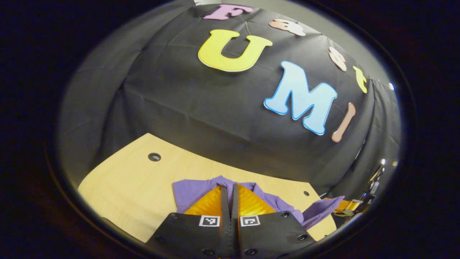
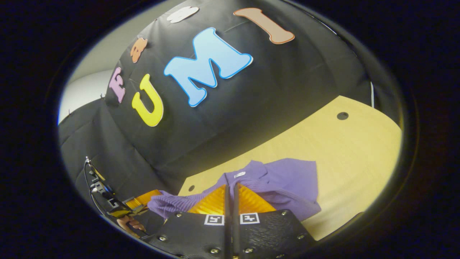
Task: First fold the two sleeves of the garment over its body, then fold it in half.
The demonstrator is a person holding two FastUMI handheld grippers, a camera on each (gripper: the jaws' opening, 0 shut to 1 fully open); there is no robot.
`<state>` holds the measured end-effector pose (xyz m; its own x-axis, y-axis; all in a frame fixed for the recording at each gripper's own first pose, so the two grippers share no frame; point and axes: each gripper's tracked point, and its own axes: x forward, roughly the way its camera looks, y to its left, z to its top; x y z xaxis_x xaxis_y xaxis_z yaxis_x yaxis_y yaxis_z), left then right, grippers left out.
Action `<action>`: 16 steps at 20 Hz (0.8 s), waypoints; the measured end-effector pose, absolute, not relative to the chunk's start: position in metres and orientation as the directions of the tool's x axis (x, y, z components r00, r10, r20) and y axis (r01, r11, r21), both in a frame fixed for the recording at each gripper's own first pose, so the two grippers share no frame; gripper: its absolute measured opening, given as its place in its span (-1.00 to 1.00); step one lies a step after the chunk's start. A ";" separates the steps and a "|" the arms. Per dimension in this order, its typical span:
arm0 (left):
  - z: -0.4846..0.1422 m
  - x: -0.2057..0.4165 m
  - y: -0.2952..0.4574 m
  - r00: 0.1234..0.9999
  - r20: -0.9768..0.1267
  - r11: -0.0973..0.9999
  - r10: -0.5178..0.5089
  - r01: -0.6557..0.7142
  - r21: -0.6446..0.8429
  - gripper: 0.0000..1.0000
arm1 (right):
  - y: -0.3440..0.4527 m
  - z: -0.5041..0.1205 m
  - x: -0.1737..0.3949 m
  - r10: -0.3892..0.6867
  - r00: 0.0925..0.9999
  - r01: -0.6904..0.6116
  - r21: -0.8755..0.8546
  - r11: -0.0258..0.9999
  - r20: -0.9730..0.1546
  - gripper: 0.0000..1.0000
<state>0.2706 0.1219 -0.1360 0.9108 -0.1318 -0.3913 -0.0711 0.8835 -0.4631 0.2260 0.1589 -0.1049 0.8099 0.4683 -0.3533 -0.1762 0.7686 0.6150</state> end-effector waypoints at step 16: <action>-0.241 0.362 0.127 0.848 -0.514 0.964 0.130 -0.229 -0.134 -0.75 | 0.149 -0.211 0.344 0.381 0.757 -0.124 0.457 0.881 -0.530 -0.96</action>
<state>0.3616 0.1269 -0.2409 0.8481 0.1298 -0.5138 -0.2289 0.9641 -0.1343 0.3443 0.1490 -0.2112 0.7573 0.3814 -0.5302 -0.1240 0.8810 0.4567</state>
